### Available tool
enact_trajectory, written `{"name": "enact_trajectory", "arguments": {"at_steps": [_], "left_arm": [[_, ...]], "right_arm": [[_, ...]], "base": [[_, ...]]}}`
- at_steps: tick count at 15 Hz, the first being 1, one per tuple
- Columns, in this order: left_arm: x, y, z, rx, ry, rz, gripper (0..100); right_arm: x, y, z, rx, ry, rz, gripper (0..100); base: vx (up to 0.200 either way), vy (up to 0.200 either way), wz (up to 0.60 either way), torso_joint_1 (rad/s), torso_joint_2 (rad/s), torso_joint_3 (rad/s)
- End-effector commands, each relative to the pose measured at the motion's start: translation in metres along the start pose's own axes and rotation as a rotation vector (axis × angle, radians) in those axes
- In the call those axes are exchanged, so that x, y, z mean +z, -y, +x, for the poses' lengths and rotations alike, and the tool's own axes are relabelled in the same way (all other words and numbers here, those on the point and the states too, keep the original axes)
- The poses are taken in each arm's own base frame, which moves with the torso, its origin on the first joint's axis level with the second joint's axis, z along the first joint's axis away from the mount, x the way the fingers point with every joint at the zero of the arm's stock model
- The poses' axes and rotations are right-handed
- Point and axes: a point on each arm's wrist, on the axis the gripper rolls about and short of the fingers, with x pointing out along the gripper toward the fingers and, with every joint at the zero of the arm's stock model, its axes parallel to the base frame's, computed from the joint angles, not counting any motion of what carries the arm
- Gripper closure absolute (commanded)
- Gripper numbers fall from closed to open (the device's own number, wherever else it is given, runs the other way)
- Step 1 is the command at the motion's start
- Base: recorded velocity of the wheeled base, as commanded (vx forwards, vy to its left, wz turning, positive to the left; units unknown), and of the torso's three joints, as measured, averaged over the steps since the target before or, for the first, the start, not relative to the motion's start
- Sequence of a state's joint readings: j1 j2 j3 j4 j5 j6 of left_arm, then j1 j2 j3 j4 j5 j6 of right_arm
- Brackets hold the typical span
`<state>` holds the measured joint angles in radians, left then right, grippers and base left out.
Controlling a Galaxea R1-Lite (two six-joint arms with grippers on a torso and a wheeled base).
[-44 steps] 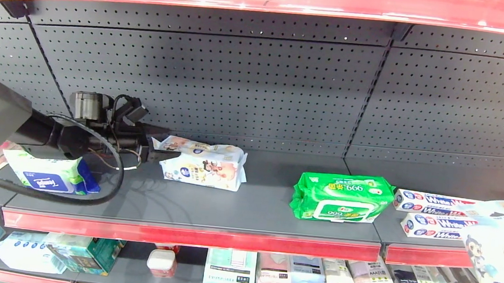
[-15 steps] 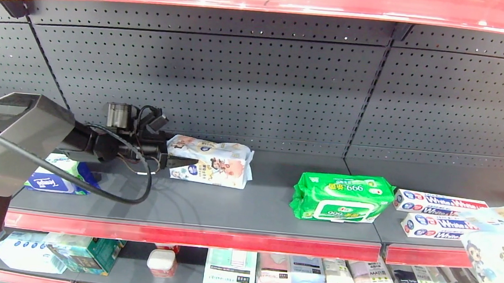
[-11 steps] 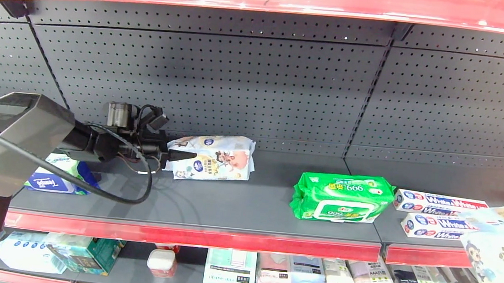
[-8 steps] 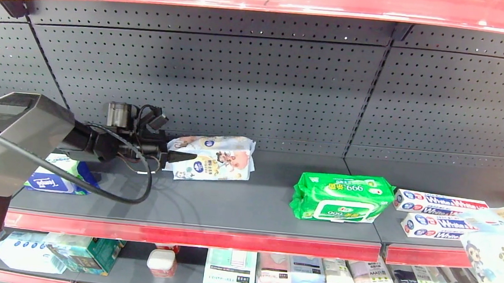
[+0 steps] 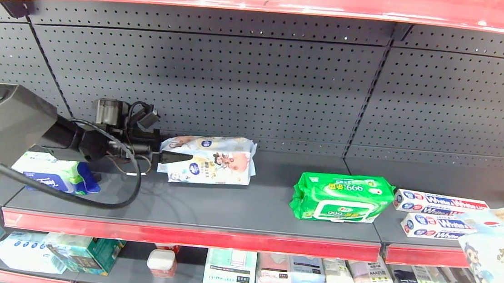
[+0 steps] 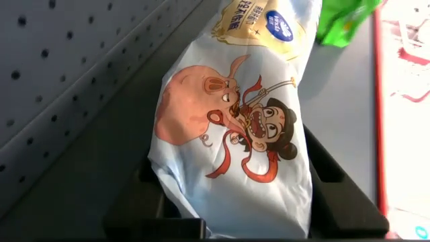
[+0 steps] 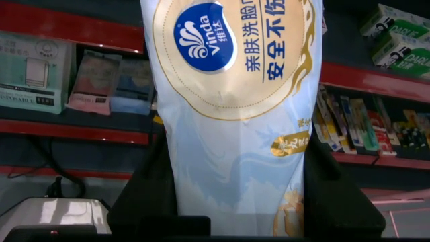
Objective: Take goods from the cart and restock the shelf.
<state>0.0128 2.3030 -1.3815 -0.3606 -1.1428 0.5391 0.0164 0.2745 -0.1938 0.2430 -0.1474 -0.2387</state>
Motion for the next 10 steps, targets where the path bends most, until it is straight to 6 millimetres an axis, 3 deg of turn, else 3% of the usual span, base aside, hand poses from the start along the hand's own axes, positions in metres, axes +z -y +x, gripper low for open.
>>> {"name": "enact_trajectory", "arguments": {"at_steps": [1, 5, 10], "left_arm": [[0.005, 0.009, -0.014, 0.012, 0.0, 0.014, 100], [0.002, 0.033, -0.03, -0.013, 0.0, 0.023, 100], [-0.009, 0.046, -0.042, -0.03, 0.004, 0.063, 100]], "right_arm": [[0.0, 0.0, 0.0, 0.001, 0.0, -0.001, 100], [0.0, 0.0, 0.001, 0.004, -0.005, 0.0, 100], [0.0, 0.0, 0.001, 0.002, -0.001, 0.002, 100]], "base": [[0.0, 0.0, 0.0, 0.0, 0.0, 0.0], [0.0, 0.0, 0.0, 0.0, 0.0, 0.0], [0.0, 0.0, 0.0, 0.0, 0.0, 0.0]]}}
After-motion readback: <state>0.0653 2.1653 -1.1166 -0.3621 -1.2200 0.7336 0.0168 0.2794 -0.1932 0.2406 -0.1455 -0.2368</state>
